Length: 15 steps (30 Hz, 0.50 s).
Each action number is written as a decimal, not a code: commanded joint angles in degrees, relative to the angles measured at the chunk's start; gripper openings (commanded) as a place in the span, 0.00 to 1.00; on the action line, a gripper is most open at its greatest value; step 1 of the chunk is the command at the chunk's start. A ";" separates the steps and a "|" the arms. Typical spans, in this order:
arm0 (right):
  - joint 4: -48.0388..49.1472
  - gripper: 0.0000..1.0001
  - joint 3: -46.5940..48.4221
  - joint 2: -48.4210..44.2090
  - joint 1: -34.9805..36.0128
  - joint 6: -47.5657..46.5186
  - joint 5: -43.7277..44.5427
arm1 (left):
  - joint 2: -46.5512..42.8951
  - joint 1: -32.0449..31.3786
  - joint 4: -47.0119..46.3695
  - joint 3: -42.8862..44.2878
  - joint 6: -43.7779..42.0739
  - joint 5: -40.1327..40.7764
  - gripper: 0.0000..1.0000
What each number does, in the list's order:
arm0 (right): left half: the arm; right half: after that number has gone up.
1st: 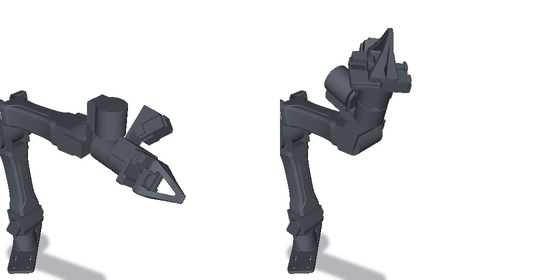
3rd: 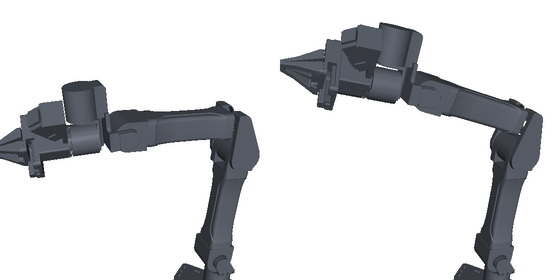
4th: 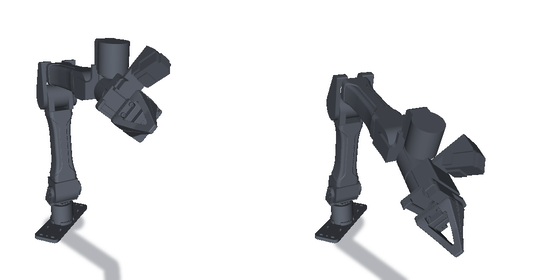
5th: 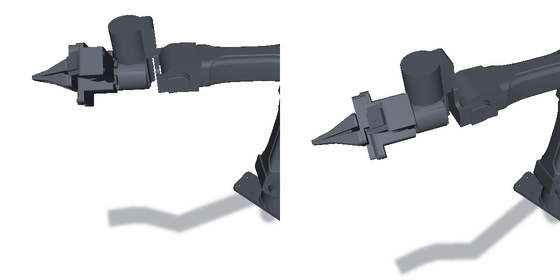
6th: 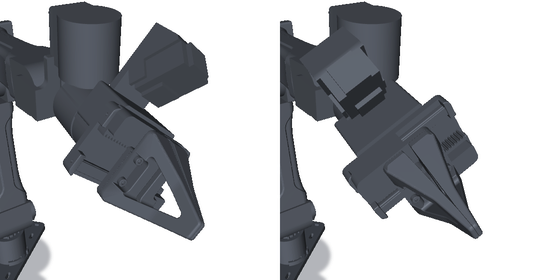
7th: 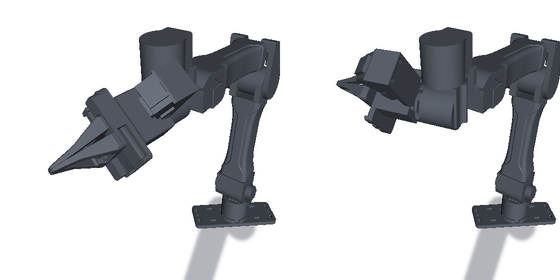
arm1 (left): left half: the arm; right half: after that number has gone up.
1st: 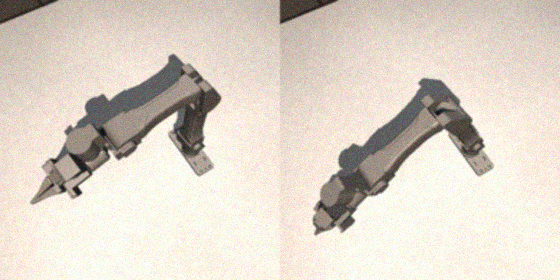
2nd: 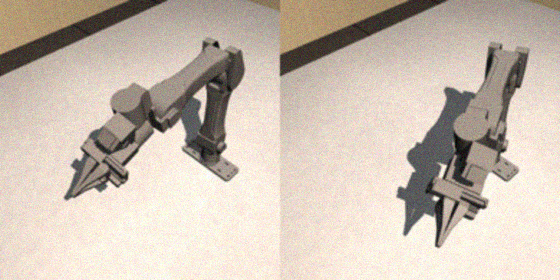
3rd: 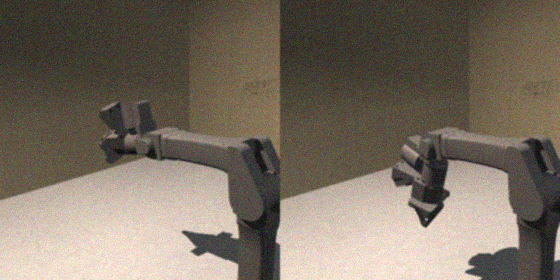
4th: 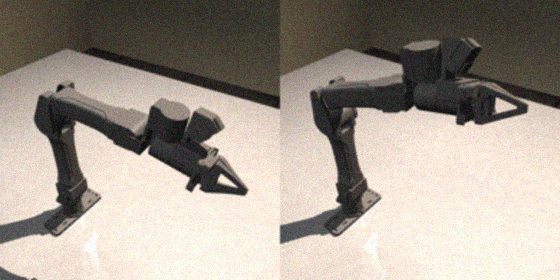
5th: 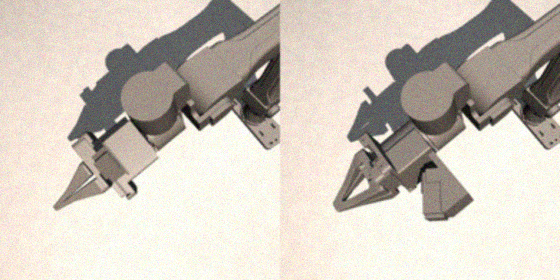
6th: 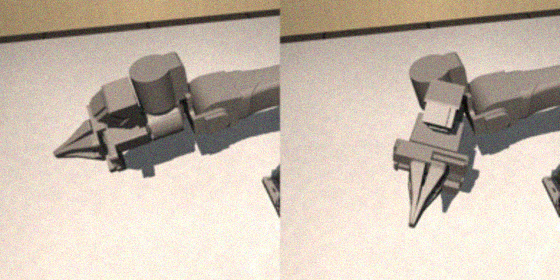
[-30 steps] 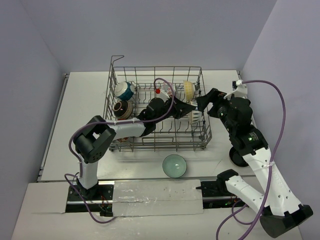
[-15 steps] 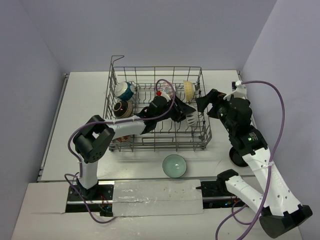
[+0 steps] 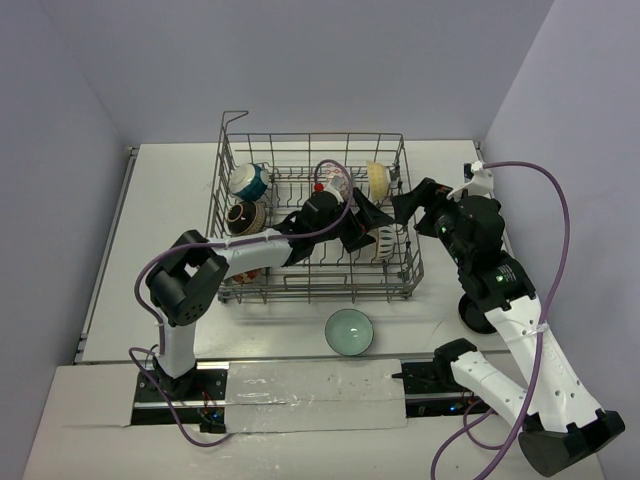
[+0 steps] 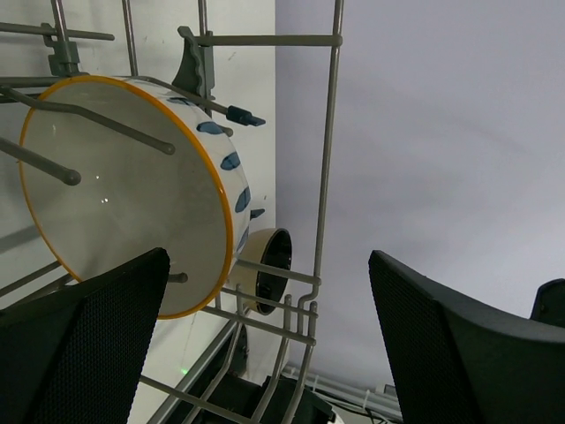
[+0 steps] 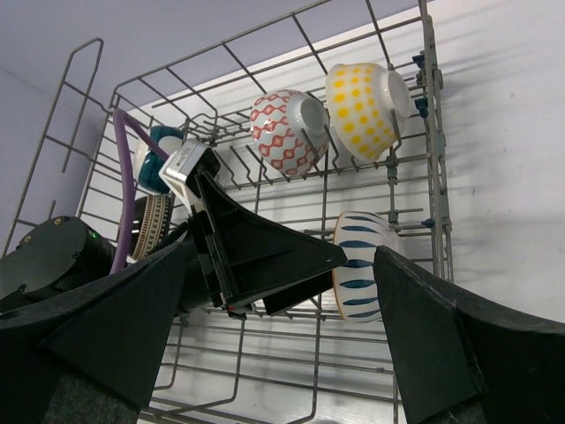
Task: Load the bowls into the dish rack
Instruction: Insert the bowl into the dish rack.
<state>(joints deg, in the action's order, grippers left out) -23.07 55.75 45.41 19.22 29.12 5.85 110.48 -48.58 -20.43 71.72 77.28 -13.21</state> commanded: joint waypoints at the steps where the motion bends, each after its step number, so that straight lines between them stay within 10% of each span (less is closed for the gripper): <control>1: 2.86 0.94 -0.20 -0.50 -0.50 0.06 -0.57 | -4.04 -0.03 2.31 3.77 -3.35 0.99 0.99; 15: 2.68 0.94 0.15 -0.06 -0.42 -0.38 -1.63 | -4.65 -0.03 9.08 9.39 -8.09 1.69 0.99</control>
<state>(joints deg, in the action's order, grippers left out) -23.07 55.75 45.54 19.14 29.10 4.71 108.77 -48.45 -13.30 77.65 72.18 -12.51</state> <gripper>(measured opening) 0.939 0.991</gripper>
